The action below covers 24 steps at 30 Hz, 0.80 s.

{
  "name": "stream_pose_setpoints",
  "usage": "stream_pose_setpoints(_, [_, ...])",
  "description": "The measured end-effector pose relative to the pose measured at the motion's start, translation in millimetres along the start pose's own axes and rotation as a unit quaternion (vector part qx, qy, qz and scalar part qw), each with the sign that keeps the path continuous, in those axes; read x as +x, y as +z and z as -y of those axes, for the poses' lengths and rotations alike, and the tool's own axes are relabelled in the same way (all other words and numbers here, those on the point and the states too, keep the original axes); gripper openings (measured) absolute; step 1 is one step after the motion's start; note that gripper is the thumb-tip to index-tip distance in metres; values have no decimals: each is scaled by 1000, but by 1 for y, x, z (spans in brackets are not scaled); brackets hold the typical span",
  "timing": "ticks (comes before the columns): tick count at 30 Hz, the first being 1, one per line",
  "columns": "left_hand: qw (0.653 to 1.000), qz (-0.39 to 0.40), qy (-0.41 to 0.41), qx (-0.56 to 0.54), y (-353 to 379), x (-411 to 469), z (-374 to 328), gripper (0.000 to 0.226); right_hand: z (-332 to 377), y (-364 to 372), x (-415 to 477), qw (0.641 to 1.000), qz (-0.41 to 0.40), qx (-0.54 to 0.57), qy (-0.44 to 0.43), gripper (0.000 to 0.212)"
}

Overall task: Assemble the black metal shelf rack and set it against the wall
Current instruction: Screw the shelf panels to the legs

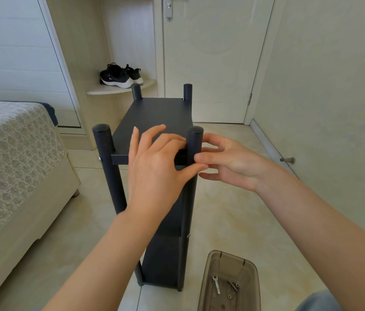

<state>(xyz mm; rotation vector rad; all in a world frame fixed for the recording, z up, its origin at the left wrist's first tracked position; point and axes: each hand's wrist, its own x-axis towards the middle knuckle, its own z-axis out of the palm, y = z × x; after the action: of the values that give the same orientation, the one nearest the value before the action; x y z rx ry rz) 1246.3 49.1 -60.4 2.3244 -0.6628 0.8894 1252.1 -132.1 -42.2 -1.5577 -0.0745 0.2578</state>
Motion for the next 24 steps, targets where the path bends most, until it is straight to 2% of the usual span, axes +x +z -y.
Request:
stream_pose_setpoints(4, [1000, -10, -10, -13, 1, 1, 2, 38, 2, -4, 0, 999, 30, 35, 14, 42])
stream_pose_setpoints(6, [1000, -6, -19, -17, 0, 2, 1, 35, 4, -8, 0, 996, 41, 75, 23, 47])
stream_pose_setpoints(9, [999, -4, -29, -16, -2, 2, 1, 34, 5, -4, 7, 991, -29, 122, 36, 60])
stream_pose_setpoints(12, [1000, 9, -28, 2, -3, 1, 1, 41, 5, 11, 13, 992, -89, 72, 52, 47])
stream_pose_setpoints(16, [995, 53, -8, 84, -3, -1, 3, 60, 6, 24, 16, 995, -85, 26, 50, 29])
stream_pose_setpoints(24, [994, 26, 5, 104, 1, -5, 12, 60, 3, 25, 19, 994, -82, 51, 41, 25])
